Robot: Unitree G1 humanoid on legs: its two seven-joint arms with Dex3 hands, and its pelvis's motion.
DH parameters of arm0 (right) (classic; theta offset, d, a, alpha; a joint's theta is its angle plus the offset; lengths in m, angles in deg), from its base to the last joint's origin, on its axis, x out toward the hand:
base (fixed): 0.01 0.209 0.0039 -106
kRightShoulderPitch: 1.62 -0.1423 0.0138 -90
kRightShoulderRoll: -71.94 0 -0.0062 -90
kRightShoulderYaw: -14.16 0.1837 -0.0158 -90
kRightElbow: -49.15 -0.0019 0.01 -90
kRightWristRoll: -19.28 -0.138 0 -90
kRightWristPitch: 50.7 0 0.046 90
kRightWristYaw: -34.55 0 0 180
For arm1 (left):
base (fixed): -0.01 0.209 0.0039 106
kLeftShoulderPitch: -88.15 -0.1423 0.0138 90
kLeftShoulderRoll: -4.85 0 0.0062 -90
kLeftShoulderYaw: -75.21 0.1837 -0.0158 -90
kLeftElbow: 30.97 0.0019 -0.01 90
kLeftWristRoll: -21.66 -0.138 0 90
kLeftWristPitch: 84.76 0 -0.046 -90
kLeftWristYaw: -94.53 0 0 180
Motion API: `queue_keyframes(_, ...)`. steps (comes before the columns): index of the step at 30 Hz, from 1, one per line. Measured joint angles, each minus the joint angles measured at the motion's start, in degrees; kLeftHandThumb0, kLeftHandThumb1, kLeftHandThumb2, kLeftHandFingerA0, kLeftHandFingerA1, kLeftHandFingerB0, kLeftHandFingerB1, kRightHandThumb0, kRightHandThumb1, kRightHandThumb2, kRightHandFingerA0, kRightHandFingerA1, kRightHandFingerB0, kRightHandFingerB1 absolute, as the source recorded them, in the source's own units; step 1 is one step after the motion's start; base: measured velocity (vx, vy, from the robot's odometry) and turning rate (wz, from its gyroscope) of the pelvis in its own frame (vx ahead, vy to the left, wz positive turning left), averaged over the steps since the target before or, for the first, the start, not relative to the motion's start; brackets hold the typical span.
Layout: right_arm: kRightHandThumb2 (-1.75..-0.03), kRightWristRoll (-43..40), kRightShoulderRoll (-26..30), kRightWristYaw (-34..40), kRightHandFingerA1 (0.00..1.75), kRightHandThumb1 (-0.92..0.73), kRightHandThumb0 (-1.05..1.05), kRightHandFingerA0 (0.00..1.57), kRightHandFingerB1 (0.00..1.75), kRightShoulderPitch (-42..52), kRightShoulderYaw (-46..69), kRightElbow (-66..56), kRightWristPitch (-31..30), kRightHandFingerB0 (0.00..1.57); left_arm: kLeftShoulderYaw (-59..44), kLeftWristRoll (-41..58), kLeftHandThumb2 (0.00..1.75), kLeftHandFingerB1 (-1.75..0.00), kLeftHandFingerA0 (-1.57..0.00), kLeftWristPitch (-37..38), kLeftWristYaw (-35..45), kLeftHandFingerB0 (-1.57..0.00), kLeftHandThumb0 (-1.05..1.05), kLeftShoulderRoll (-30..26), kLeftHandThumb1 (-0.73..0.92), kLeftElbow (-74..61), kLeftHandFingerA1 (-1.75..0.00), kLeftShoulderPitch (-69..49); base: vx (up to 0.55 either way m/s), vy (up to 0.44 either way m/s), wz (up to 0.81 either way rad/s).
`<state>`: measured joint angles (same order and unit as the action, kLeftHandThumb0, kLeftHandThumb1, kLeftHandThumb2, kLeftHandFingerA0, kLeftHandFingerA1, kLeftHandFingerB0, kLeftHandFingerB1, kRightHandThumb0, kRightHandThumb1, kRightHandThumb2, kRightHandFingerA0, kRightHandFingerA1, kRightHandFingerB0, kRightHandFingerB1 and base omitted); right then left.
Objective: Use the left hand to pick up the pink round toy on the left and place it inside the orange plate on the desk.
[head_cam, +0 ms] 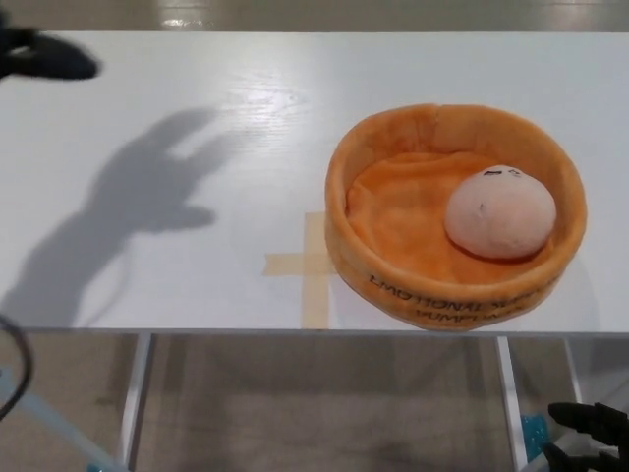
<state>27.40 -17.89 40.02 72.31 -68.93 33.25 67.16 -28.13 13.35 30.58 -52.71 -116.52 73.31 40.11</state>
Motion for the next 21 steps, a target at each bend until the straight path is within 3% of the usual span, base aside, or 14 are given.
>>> queue_keyframes(1, -0.58, 0.0, 0.0, 0.01, 0.61, -0.58, -0.41, 0.74, 0.44, 0.03, -0.02, 0.02, -0.02, 0.65, -0.9, 0.58, 0.67, -0.42, -0.43, 0.43, 0.06, -0.38, -0.47, -0.42, 0.39, 0.15, -0.47, -1.04, 0.0, 0.0, 0.0)
queue_keyframes(6, -0.58, 0.0, -0.01, 0.05, 0.6, -0.58, -0.41, 0.75, 0.44, 0.44, -0.09, 0.18, -0.13, 0.64, -6.47, 4.37, 0.65, -0.41, -0.45, 3.89, 0.21, -0.36, -0.45, -2.04, 0.39, 1.27, -0.48, -8.61, 0.0, 0.0, 0.0)
queue_keyframes(7, -0.58, 0.0, -0.02, 0.07, 0.64, -0.58, -0.4, 0.74, 0.44, 0.49, -0.11, 0.19, -0.17, 0.64, -7.62, 5.07, 0.53, -0.35, -0.46, 4.74, 0.22, -0.43, -0.33, -2.33, 0.44, 1.44, -0.42, -10.51, 0.0, 0.0, 0.0)
queue_keyframes(18, -0.58, -0.07, -0.1, 0.09, 0.64, -0.58, -0.4, 0.75, 0.45, 1.19, 0.05, 0.17, -0.51, 0.65, -17.62, 9.86, 0.54, -0.34, -0.44, 10.12, -0.08, -0.41, -0.35, -1.29, 0.44, 4.95, -0.4, -29.36, 0.0, 0.0, 0.0)
queue_keyframes(19, -0.58, -0.07, -0.1, 0.09, 0.67, -0.58, -0.39, 0.76, 0.45, 1.32, 0.03, 0.17, -0.5, 0.65, -18.47, 10.08, 0.64, -0.41, -0.41, 10.15, -0.26, -0.38, -0.42, -1.03, 0.38, 5.12, -0.47, -31.05, 0.0, 0.0, 0.0)
queue_keyframes(21, -0.58, -0.07, -0.1, 0.09, 0.67, -0.58, -0.39, 0.76, 0.45, 1.6, 0.04, 0.17, -0.48, 0.65, -20.07, 10.63, 0.64, -0.41, -0.41, 10.11, -0.73, -0.38, -0.42, -0.22, 0.38, 5.97, -0.47, -34.54, 0.0, 0.0, 0.0)
